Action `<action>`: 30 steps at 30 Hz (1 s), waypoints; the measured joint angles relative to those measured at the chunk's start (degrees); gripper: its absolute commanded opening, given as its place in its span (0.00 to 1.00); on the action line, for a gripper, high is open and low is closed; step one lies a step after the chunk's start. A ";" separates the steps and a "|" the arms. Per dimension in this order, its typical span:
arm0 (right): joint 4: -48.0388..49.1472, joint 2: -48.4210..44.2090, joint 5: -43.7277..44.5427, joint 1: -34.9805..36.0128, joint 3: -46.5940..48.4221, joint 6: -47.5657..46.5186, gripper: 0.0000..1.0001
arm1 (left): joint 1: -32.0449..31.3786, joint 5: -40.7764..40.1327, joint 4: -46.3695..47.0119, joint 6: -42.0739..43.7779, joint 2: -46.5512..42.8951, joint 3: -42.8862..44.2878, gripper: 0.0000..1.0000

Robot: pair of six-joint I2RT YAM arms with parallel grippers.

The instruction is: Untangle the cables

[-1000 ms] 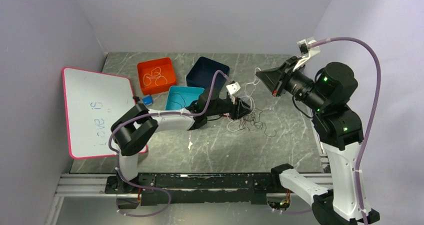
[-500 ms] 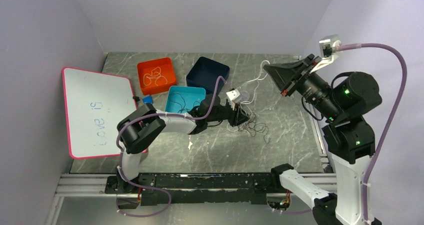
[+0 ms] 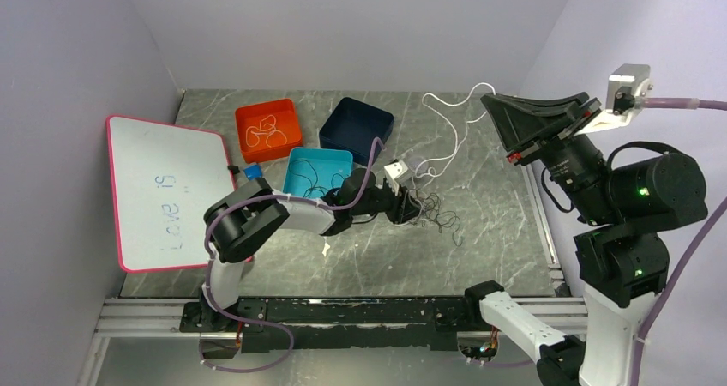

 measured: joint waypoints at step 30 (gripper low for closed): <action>6.64 0.72 10.93 0.00 8.52 -6.47 0.00 | 0.02 -5.49 -0.87 0.28 -4.04 -8.48 0.53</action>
